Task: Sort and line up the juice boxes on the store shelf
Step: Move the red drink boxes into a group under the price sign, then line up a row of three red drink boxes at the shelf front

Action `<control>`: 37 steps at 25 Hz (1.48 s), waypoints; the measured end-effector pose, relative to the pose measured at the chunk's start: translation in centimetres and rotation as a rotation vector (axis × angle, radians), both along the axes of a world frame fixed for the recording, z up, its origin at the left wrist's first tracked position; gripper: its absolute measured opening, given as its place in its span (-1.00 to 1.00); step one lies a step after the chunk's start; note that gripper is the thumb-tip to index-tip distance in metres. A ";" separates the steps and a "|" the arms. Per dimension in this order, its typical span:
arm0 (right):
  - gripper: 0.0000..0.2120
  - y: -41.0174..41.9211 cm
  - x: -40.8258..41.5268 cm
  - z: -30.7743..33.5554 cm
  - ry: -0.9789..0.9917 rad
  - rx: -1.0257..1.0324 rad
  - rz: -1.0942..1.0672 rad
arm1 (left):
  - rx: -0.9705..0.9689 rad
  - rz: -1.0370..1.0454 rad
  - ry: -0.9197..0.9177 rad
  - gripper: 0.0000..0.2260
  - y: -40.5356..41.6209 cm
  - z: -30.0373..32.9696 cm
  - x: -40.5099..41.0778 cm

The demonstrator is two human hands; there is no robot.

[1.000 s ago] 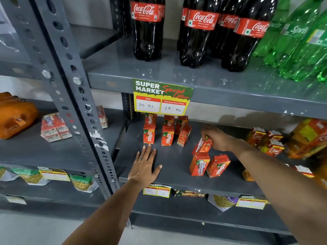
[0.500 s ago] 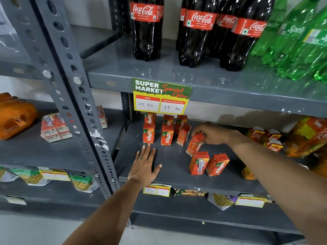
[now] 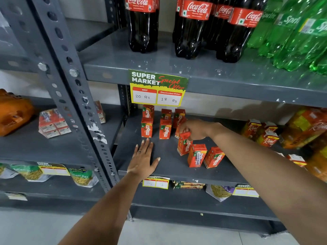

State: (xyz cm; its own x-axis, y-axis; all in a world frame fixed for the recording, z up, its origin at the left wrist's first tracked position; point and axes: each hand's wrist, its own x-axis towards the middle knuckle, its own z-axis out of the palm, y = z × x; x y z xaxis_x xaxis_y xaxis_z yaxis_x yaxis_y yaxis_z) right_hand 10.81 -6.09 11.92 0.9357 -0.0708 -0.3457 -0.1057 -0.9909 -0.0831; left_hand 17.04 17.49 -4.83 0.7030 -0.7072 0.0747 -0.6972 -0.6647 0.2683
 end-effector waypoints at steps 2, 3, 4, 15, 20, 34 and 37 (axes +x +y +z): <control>-0.52 0.4 0.1 -0.1 -0.001 0.004 0.015 | -0.004 -0.002 0.006 -0.32 0.1 -0.1 0.0; -0.52 0.6 0.1 -0.2 0.000 0.014 0.018 | -0.006 -0.002 0.010 -0.31 0.1 -0.1 0.1; -0.52 0.7 0.1 -0.2 0.001 0.027 0.018 | -0.007 -0.002 0.012 -0.31 0.1 -0.1 0.1; -0.29 -3.7 -7.6 3.0 -0.249 0.422 -0.386 | 0.033 -0.035 -0.002 -0.37 -0.1 0.3 -0.2; 0.11 -4.9 -12.6 0.0 -0.103 0.429 -0.582 | -0.135 -0.135 0.134 -0.41 -1.3 1.6 -0.8; -0.45 -2.7 -13.2 -10.6 -0.441 0.791 -0.872 | -0.480 -0.054 0.824 -0.21 -8.8 3.4 -2.1; -0.54 -2.6 -13.1 -11.5 -0.437 0.900 -0.856 | -0.467 -0.024 0.814 -0.37 -9.1 3.3 -2.1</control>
State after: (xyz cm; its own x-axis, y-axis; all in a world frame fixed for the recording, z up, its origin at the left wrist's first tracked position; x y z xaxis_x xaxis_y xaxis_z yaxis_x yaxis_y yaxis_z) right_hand -2.32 -8.70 0.43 0.7557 -0.5987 -0.2657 -0.4650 -0.2046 -0.8614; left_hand 14.98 8.36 -1.51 0.6492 -0.7449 -0.1538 -0.1900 -0.3547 0.9155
